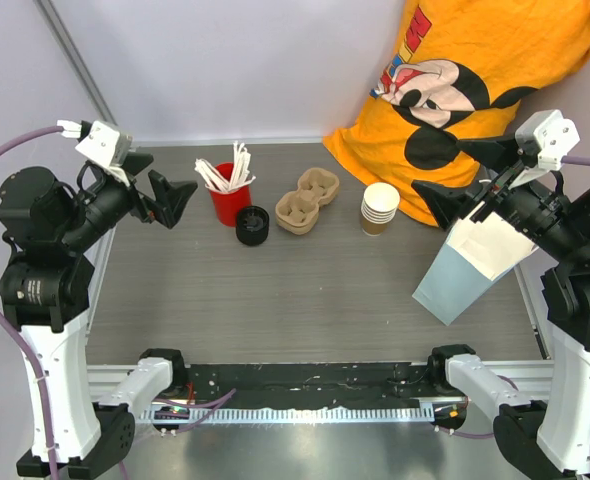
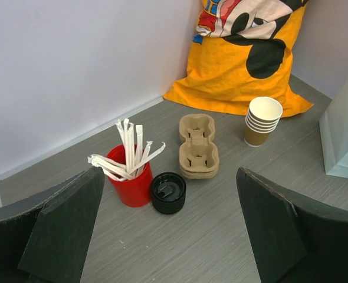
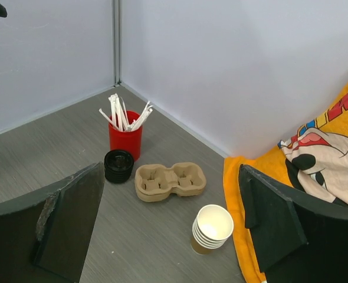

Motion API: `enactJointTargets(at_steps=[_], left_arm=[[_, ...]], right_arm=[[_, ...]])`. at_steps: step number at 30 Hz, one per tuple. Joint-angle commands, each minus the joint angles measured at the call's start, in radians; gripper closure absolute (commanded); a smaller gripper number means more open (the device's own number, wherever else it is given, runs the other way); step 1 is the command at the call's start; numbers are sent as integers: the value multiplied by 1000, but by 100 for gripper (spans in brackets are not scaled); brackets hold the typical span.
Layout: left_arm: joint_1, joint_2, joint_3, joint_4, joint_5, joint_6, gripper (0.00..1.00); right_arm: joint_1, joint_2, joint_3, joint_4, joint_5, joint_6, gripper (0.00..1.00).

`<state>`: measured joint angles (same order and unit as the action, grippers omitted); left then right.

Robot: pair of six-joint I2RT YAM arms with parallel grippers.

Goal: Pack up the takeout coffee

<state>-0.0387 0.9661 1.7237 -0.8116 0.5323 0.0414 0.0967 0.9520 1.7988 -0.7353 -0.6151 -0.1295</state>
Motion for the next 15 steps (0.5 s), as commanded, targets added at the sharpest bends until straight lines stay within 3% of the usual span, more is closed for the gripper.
enactJointTargets(at_steps=[1,9,13,15], left_arm=[[3,-17,-13,58,41,-25,0],[3,-13,-53,81,86,-32,0],[2,-17,-88,95,95,-34,0],[3,-18,-113,103,103,-35,0]], right_arm=[[0,4,5,25,8,-27,1],[-2,-1,-33,33,66,-125,0],[-2,-1,-81,97,225,-81,1],[-2,1,-116,135,380,-30,0]])
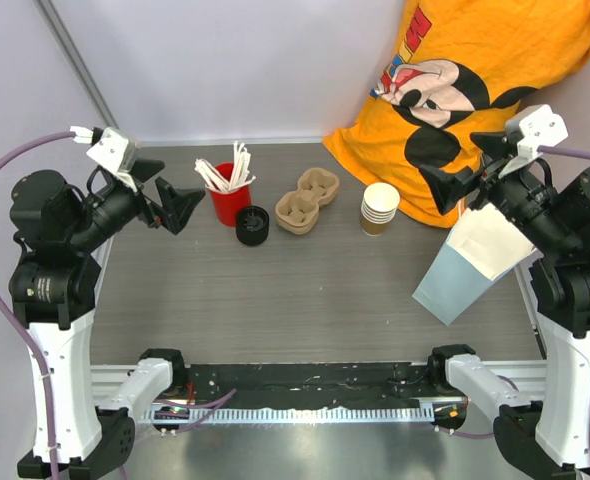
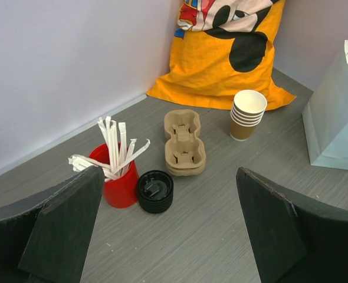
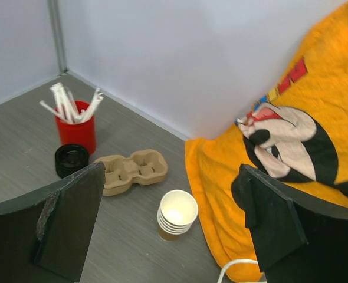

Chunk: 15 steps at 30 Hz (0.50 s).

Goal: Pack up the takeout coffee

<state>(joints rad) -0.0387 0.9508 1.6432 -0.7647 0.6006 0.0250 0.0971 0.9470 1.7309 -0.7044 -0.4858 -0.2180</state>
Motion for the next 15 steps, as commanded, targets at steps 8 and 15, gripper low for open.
enactJointTargets(at_steps=[8,15], left_arm=[[2,-15,-105,56,34,3,0],[3,-21,-125,38,33,27,0]], right_arm=[[0,4,-200,155,642,167,3],[0,-8,-326,155,782,264,11]])
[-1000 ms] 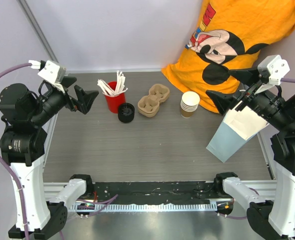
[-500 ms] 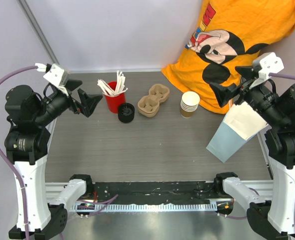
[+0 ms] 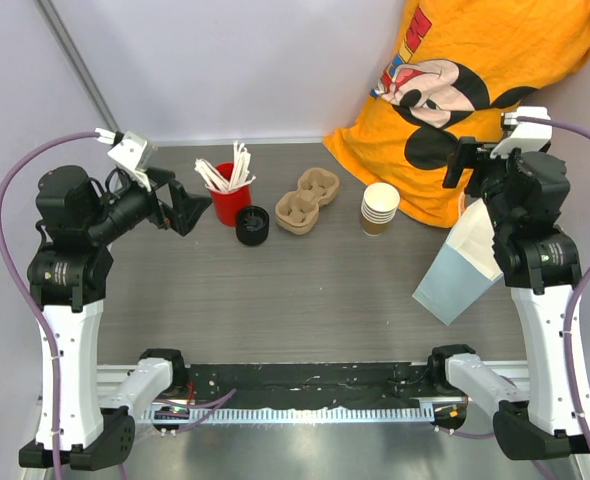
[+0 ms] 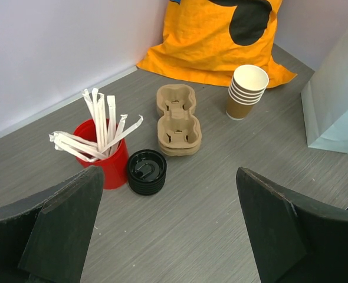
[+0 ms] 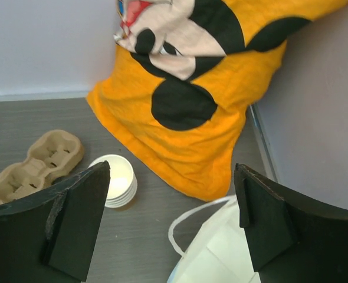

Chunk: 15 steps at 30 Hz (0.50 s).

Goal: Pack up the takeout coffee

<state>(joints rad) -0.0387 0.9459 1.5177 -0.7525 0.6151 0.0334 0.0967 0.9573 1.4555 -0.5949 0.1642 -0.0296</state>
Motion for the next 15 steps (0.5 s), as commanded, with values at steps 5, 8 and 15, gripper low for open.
enactJointTargets(at_steps=[5,8,15], left_arm=[[2,-15,-11,16,11,37,0],[2,-12,-13,15,11,40,0],[3,1,-19,16,14,40,0]], right_arm=[[0,-40,-119,30,124,111,15],[0,-51,-123,8,117,128,18],[0,-69,-110,-66,71,143,27]])
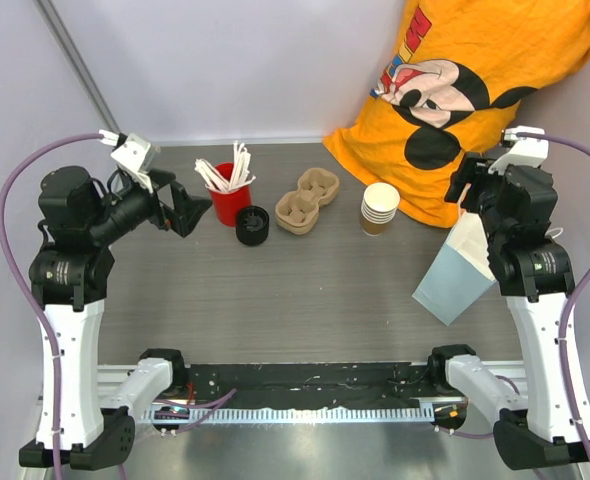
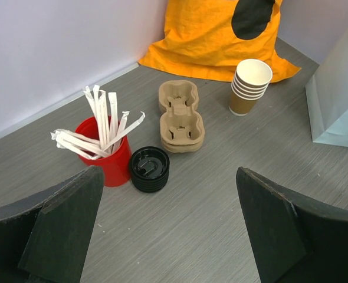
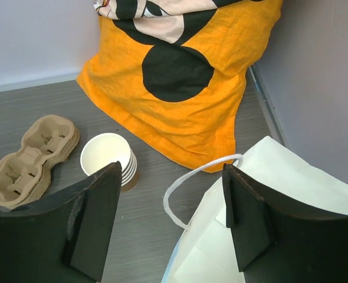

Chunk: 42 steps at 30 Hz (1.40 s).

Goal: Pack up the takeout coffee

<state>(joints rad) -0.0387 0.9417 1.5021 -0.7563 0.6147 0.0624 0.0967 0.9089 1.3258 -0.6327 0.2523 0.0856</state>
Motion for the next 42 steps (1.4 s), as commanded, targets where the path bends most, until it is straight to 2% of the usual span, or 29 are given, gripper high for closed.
enactJointTargets(at_steps=[1,12,17,26,30,34,42], left_arm=[[2,6,-3,21,14,11,0],[2,31,6,40,20,-4,0],[2,31,-2,45,25,-7,0],[2,22,-46,58,33,-9,0],[-1,25,-63,63,30,-4,0],[-10,31,-75,66,31,-1,0],[-46,34,-97,89,14,-7,0]], right_arm=[[-2,-24,15,-36,-25,31,29],[-3,-21,-88,-15,-44,14,31],[-2,-5,-106,34,-41,-4,35],[-2,-14,-103,50,-80,-26,48],[-2,-16,-37,-27,-137,-70,42],[-2,-38,24,-76,-154,-127,40],[-3,15,1,-76,-156,-106,39]])
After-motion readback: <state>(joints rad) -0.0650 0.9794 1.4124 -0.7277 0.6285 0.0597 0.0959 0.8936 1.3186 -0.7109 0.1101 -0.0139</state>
